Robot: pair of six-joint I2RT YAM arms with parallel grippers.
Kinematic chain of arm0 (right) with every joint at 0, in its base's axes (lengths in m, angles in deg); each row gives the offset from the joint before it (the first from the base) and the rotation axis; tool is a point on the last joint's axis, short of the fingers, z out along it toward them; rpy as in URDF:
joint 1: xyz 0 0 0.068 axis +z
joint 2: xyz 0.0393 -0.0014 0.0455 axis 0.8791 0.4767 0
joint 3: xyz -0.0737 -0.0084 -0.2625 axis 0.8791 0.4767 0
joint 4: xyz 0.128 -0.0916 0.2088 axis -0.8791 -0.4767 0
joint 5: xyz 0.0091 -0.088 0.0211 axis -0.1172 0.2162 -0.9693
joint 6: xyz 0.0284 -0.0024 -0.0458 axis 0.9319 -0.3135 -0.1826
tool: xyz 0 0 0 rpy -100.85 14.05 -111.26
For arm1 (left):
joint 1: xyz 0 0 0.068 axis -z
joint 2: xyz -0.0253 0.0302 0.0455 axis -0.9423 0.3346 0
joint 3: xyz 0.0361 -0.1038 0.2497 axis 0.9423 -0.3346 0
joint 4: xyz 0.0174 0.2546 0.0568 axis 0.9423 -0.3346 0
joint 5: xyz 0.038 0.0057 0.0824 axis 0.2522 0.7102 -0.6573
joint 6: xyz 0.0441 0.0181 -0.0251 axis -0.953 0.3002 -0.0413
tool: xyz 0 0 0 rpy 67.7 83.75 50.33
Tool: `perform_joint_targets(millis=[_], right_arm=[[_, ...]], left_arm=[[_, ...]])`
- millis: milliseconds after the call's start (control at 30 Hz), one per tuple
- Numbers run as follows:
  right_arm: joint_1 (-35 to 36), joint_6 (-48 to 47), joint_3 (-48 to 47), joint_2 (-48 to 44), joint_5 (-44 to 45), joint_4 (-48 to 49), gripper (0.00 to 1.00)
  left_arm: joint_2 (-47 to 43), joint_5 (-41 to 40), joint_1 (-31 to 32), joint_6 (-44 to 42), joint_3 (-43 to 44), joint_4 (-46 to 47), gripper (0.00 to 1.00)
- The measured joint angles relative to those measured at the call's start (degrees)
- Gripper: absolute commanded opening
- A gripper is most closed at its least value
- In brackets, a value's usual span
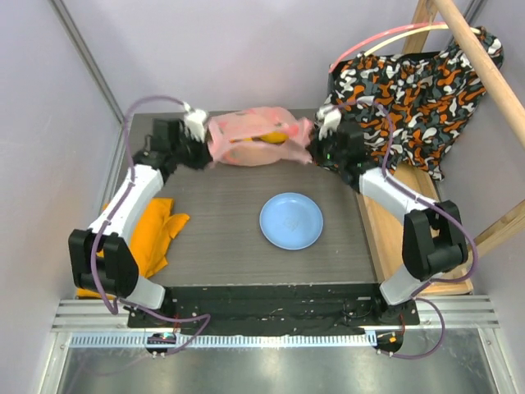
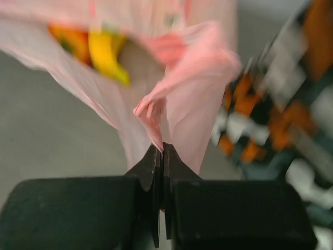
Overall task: Take the fake fruits out of the plastic bag
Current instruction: Adjust the plastic bag at the center of the board.
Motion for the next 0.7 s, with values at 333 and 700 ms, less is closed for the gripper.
perform_joint_targets(millis=[333, 700], right_arm=[[0.72, -3.41, 13.22, -11.93, -2.86, -18.99, 0.52], [11.47, -4.35, -1.31, -18.58, -7.72, -23.85, 0.44]], left_arm=[[-6.01, 4.61, 6.93, 4.74, -16.57, -12.59, 0.0], [-15.8, 5.68, 6.78, 10.49, -15.37, -13.88, 0.0]])
